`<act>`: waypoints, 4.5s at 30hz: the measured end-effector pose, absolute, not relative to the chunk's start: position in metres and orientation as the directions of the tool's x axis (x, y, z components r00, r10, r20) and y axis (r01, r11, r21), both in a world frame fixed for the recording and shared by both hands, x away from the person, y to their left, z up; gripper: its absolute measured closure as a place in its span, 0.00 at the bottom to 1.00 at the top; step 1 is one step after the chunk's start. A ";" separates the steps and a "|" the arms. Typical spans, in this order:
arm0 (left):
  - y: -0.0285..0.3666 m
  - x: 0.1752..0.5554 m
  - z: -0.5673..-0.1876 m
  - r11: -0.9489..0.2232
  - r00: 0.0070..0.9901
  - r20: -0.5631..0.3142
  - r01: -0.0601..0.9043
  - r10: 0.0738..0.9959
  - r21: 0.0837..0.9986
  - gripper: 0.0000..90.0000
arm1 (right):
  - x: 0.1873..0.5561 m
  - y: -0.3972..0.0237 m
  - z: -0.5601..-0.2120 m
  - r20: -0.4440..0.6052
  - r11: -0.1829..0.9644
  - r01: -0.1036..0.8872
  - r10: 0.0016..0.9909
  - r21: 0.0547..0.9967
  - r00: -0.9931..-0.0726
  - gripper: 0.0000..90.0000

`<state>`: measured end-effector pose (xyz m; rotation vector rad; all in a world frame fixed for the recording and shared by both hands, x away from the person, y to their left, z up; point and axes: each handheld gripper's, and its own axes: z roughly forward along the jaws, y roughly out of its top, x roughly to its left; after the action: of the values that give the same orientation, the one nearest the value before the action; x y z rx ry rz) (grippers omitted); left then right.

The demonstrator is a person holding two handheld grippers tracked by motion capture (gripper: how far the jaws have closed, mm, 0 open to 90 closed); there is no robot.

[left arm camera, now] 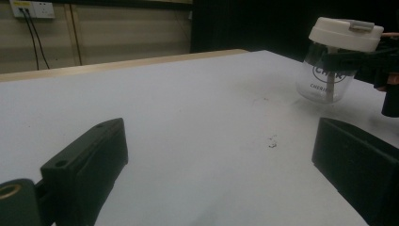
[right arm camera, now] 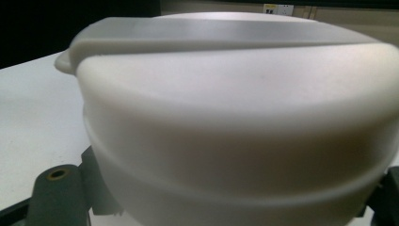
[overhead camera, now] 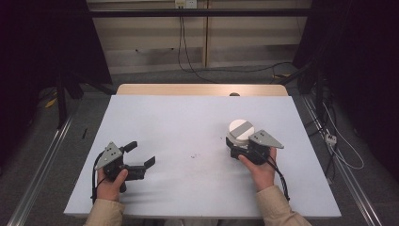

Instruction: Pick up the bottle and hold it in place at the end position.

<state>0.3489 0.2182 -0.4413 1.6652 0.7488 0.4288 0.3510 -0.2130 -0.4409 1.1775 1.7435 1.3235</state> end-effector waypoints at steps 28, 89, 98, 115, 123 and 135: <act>0.219 0.348 -0.442 -0.099 0.721 -0.111 0.243 0.684 0.965 0.04 | 0.363 -0.197 -0.439 0.024 0.105 0.274 0.903 0.956 -0.428 0.20; 0.217 0.349 -0.444 -0.106 0.725 -0.115 0.252 0.679 0.962 0.04 | 0.405 -0.147 -0.447 0.014 0.143 0.288 0.878 0.947 -0.479 0.20; 0.217 0.350 -0.444 -0.102 0.725 -0.122 0.257 0.678 0.961 0.04 | 0.410 -0.141 -0.449 0.020 0.138 0.290 0.875 0.947 -0.483 0.20; 0.217 0.351 -0.445 -0.097 0.727 -0.124 0.254 0.676 0.962 0.04 | 0.416 -0.137 -0.449 0.021 0.135 0.287 0.875 0.948 -0.483 0.20; 0.218 0.352 -0.445 -0.091 0.723 -0.129 0.258 0.679 0.962 0.04 | 0.421 -0.132 -0.449 0.016 0.143 0.286 0.873 0.948 -0.487 0.20; 0.220 0.353 -0.445 -0.076 0.722 -0.140 0.258 0.678 0.963 0.04 | 0.427 -0.121 -0.447 0.008 0.151 0.273 0.863 0.950 -0.505 0.20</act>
<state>0.3534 0.2196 -0.4447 1.6539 0.7633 0.4093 0.4269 -0.1215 -0.4468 1.0813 1.8722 1.3625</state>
